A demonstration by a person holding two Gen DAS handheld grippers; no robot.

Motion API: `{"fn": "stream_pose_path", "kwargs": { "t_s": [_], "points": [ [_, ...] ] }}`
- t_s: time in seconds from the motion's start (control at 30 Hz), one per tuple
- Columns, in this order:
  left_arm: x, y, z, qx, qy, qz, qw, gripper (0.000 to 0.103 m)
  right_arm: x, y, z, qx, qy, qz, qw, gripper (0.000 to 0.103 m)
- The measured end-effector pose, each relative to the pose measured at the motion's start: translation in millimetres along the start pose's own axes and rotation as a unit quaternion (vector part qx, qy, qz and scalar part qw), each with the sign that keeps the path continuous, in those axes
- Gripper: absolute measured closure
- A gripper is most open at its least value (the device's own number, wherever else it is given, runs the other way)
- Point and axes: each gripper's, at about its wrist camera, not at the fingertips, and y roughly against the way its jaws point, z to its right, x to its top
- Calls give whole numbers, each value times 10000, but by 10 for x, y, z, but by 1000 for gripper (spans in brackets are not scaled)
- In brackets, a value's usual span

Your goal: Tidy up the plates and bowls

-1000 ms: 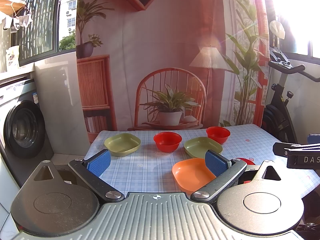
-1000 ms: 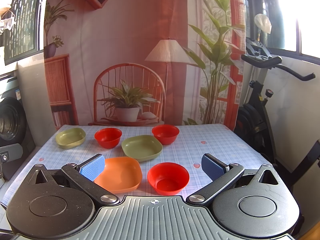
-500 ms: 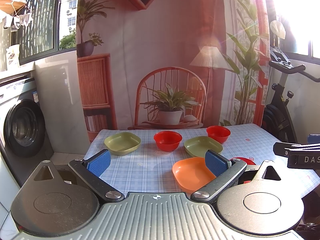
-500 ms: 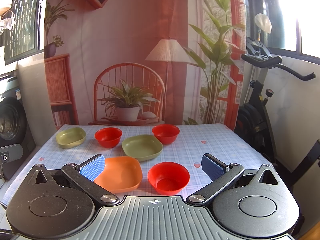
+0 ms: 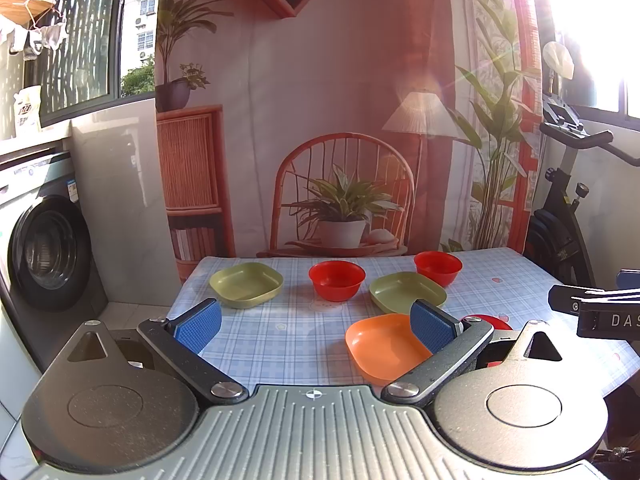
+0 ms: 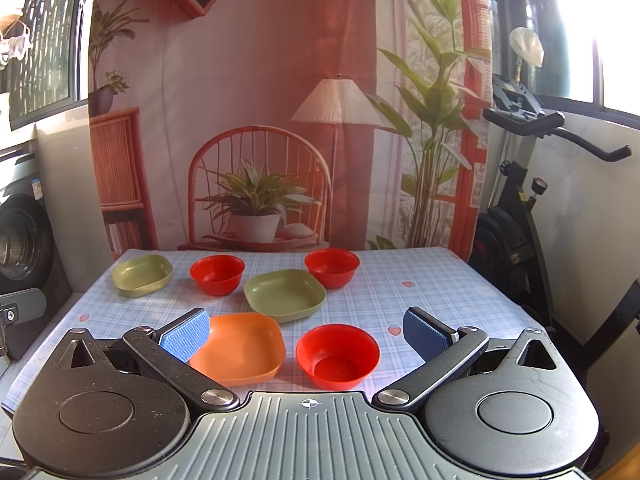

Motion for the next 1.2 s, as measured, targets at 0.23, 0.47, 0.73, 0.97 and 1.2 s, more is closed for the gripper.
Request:
{"fn": "stream_pose_path", "kwargs": {
  "t_s": [0.23,0.47,0.73,0.97,1.2],
  "points": [
    [13,-5,1,48,58,-27,10000,1,22,-8,10,5,-4,-3,10000,0],
    [40,-84,-44,-51,178,-219,9996,1,146,-40,83,291,33,166,9994,0],
    [327,-380,-131,142,-103,-96,9998,1,533,-323,178,528,98,722,9959,0],
    [695,-797,-222,160,-114,-13,9998,2,794,-767,147,685,-147,1036,9921,0],
    [877,-1272,-334,141,-189,-151,9996,2,936,-1345,57,825,-196,533,9950,0]
  ]
}}
